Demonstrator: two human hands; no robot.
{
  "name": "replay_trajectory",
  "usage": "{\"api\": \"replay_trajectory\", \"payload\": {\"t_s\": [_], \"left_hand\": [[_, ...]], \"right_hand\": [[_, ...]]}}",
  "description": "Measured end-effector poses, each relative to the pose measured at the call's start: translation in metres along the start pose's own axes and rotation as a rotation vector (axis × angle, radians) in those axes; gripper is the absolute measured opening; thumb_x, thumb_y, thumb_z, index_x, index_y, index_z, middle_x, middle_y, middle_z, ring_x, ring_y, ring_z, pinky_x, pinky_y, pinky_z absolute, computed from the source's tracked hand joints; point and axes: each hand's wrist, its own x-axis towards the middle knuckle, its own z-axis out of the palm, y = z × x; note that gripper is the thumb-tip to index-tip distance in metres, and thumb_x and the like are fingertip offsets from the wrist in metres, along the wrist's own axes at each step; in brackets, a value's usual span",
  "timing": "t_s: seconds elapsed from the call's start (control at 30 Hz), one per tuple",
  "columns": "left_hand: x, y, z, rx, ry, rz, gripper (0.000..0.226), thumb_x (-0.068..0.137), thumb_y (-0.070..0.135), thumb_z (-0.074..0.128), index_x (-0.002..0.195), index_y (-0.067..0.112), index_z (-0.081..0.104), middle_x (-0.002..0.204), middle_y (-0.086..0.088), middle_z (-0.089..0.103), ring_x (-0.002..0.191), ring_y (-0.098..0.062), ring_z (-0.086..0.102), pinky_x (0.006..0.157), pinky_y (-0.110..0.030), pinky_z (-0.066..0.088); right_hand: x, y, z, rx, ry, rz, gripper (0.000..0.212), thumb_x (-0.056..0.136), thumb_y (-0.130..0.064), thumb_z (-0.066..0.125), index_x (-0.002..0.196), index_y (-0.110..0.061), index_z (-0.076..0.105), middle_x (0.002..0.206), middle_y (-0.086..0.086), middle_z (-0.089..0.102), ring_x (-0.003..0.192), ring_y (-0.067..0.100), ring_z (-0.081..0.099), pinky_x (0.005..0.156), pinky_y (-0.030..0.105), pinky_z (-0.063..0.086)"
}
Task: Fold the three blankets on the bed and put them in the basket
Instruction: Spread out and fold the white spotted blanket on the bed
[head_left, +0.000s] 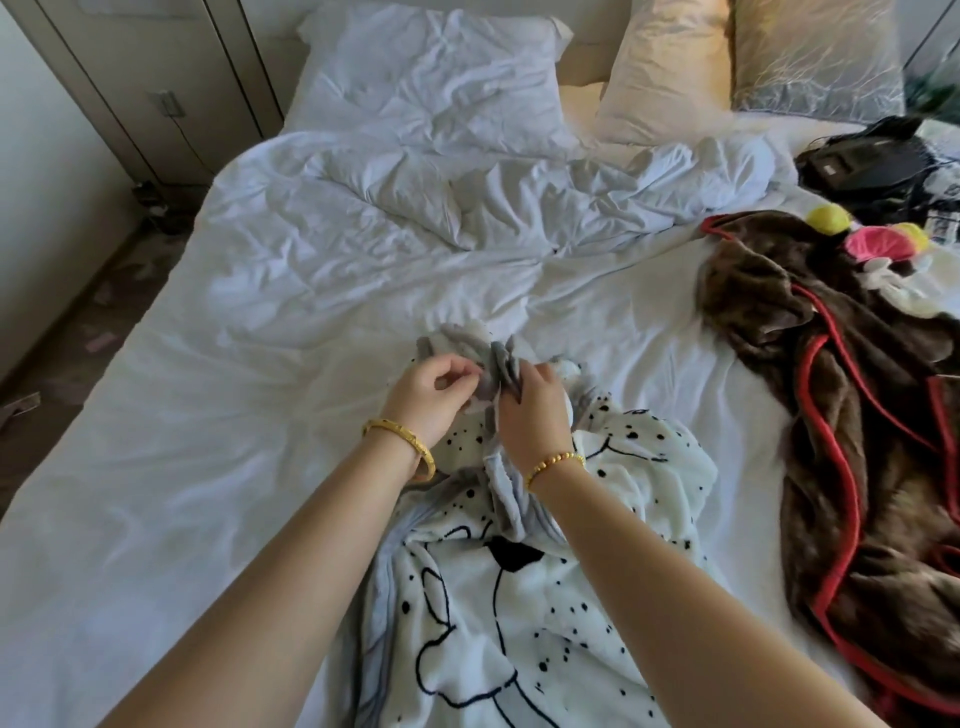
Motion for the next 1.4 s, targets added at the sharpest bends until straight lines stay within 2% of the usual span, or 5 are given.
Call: {"api": "replay_trajectory", "payload": {"t_s": [0.77, 0.93, 1.1, 1.23, 1.4], "left_hand": [[0.005, -0.029, -0.001, -0.016, 0.063, -0.033, 0.025, 0.096, 0.026, 0.048, 0.106, 0.011, 0.066, 0.098, -0.011, 0.069, 0.09, -0.027, 0.067, 0.089, -0.042, 0.053], [0.01, -0.029, 0.004, -0.009, 0.025, -0.086, 0.043, 0.086, 0.05, 0.055, 0.09, 0.008, 0.064, 0.079, -0.001, 0.067, 0.076, -0.016, 0.065, 0.065, -0.027, 0.053], [0.016, -0.043, 0.004, 0.296, 0.115, -0.044, 0.009, 0.089, 0.015, 0.048, 0.092, 0.012, 0.056, 0.077, 0.002, 0.056, 0.076, -0.023, 0.054, 0.059, -0.028, 0.039], [0.004, -0.06, 0.018, 0.573, -0.263, 0.015, 0.022, 0.092, 0.019, 0.048, 0.113, 0.015, 0.056, 0.1, -0.004, 0.062, 0.087, -0.025, 0.059, 0.073, -0.032, 0.047], [-0.019, -0.091, 0.039, 0.832, -0.64, -0.011, 0.024, 0.091, 0.012, 0.04, 0.069, 0.019, 0.034, 0.066, 0.0, 0.039, 0.057, -0.014, 0.037, 0.052, -0.026, 0.023]], "right_hand": [[-0.002, 0.005, 0.019, -0.118, -0.133, -0.113, 0.051, 0.098, -0.015, 0.034, 0.146, -0.01, 0.02, 0.13, 0.013, 0.042, 0.113, 0.027, 0.047, 0.084, 0.028, 0.043], [-0.007, 0.004, 0.029, -0.153, -0.254, -0.257, 0.054, 0.093, -0.015, 0.04, 0.144, -0.004, 0.026, 0.128, 0.012, 0.043, 0.12, 0.025, 0.038, 0.104, 0.036, 0.036], [-0.003, 0.018, 0.018, 0.126, -0.308, -0.017, 0.044, 0.087, -0.005, 0.037, 0.123, -0.015, 0.06, 0.103, 0.004, 0.065, 0.092, 0.02, 0.06, 0.084, 0.034, 0.051], [0.011, 0.032, 0.006, -0.02, -0.046, -0.058, 0.043, 0.081, 0.007, 0.039, 0.113, -0.012, 0.06, 0.105, 0.006, 0.061, 0.09, 0.02, 0.057, 0.082, 0.035, 0.05], [0.02, 0.042, 0.006, -0.526, -0.637, -0.226, 0.079, 0.076, 0.004, 0.043, 0.145, -0.027, 0.022, 0.153, -0.002, 0.019, 0.142, 0.024, 0.009, 0.115, 0.046, 0.01]]}}
